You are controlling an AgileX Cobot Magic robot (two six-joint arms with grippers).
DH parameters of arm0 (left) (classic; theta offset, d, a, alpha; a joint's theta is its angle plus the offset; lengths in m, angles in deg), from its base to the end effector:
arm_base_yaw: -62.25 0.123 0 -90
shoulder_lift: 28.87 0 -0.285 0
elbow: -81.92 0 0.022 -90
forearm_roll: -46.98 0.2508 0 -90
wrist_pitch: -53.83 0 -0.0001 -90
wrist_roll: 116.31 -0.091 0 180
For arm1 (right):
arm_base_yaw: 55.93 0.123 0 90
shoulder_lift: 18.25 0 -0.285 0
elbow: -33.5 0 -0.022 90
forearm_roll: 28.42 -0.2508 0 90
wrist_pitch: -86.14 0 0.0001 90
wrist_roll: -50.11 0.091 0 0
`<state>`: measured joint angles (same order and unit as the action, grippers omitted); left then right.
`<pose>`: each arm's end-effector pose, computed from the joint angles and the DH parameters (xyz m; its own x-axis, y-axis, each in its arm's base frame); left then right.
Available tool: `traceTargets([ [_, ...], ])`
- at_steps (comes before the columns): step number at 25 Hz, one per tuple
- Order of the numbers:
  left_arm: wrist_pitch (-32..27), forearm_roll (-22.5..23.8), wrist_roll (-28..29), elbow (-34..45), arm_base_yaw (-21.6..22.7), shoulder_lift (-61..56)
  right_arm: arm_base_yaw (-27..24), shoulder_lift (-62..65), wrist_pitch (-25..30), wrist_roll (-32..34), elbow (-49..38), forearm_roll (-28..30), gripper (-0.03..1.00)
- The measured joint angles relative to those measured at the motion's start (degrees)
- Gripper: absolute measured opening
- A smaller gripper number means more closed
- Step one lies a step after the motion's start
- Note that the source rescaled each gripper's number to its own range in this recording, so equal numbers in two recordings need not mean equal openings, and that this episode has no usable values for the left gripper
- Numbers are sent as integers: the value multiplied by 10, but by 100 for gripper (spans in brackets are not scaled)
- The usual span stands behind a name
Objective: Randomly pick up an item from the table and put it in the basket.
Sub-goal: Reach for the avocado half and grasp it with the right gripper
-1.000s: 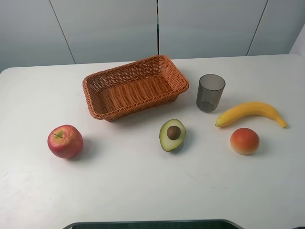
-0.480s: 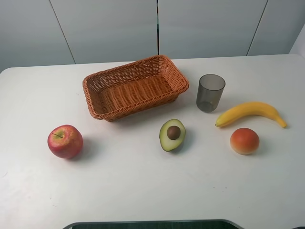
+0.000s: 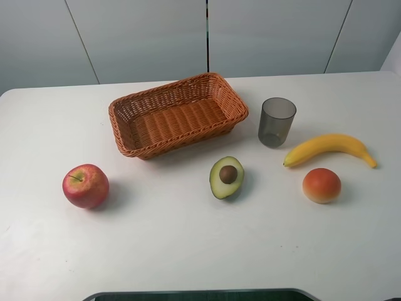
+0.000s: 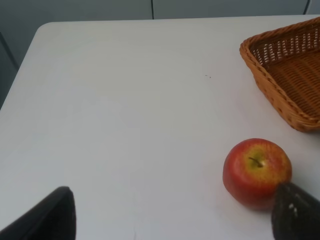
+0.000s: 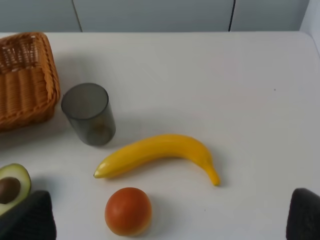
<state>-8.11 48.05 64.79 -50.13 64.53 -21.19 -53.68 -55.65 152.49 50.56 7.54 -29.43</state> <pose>-0.0073 0.0012 0.2786 -0.4618 -0.0288 -0.8865 -0.0592 0.9982 -0.0016 0.0577 0.0037 0.3700 -0.6391 -0.0102 -0.7691 -0.0421 0.9989 0.0218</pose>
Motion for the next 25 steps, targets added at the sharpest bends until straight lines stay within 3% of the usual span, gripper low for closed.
traceTargets([
  [4,0,0,0,0,0,0,6,-41,-23,1,-6,-22,100],
  [11,0,0,0,0,0,0,65,-134,-29,36,-9,-32,100],
  [18,0,0,0,0,0,0,178,-263,-45,138,-9,-29,100],
  [25,0,0,0,0,0,0,315,-423,-142,230,-9,-28,100],
])
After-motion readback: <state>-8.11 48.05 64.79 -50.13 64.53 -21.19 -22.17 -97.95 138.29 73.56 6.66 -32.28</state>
